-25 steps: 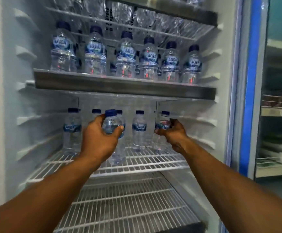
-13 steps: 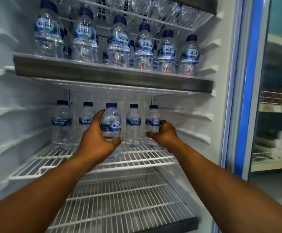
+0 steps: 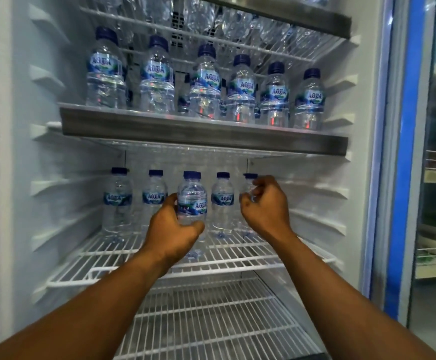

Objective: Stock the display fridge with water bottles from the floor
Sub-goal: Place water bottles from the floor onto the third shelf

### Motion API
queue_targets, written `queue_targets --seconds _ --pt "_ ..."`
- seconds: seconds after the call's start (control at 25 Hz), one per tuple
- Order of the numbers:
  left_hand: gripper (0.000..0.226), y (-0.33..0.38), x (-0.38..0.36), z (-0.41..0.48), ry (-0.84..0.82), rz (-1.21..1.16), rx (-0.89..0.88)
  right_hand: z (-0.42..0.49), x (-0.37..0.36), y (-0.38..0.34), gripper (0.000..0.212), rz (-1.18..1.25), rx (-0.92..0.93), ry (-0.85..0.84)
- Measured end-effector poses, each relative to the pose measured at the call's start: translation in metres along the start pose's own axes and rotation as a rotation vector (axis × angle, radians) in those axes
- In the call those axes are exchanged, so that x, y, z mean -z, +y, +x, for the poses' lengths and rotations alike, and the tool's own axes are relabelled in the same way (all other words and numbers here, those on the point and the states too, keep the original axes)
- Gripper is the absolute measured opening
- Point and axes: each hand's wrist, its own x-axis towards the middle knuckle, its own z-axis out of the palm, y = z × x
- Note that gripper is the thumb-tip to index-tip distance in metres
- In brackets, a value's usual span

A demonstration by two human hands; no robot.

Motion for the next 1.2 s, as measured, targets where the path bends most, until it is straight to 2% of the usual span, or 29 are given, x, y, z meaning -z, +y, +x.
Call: queue_targets --seconds 0.08,0.16,0.2,0.28,0.4,0.52,0.64,0.8,1.2 --pt "0.067 -0.001 0.002 0.002 0.059 -0.043 0.01 -0.015 -0.006 -0.032 0.037 0.136 -0.01 -0.233" --pt "0.06 -0.002 0.003 0.002 0.071 0.007 0.002 -0.03 -0.019 -0.053 0.061 0.215 -0.11 -0.52" --pt "0.054 -0.002 0.002 0.003 0.074 0.034 -0.011 -0.034 -0.027 -0.057 0.068 0.203 -0.112 -0.58" --pt "0.058 -0.002 0.001 0.001 0.063 0.073 -0.012 -0.038 -0.039 -0.056 0.065 0.171 -0.081 -0.55" --pt "0.077 -0.002 -0.001 -0.002 -0.018 0.263 -0.013 -0.028 -0.023 -0.04 0.043 0.21 -0.136 -0.413" --pt "0.072 -0.007 -0.008 -0.001 -0.167 0.582 -0.106 0.0 0.018 -0.01 0.036 0.187 -0.225 -0.214" --pt "0.062 -0.006 -0.013 -0.001 -0.289 0.717 -0.068 0.027 0.053 0.022 0.037 0.114 -0.283 -0.085" --pt "0.056 -0.009 -0.013 0.001 -0.334 0.743 -0.028 0.048 0.052 0.06 0.052 0.062 -0.326 -0.053" --pt "0.054 -0.013 -0.016 0.004 -0.281 0.76 -0.053 0.059 0.022 0.091 0.042 -0.038 -0.298 -0.113"
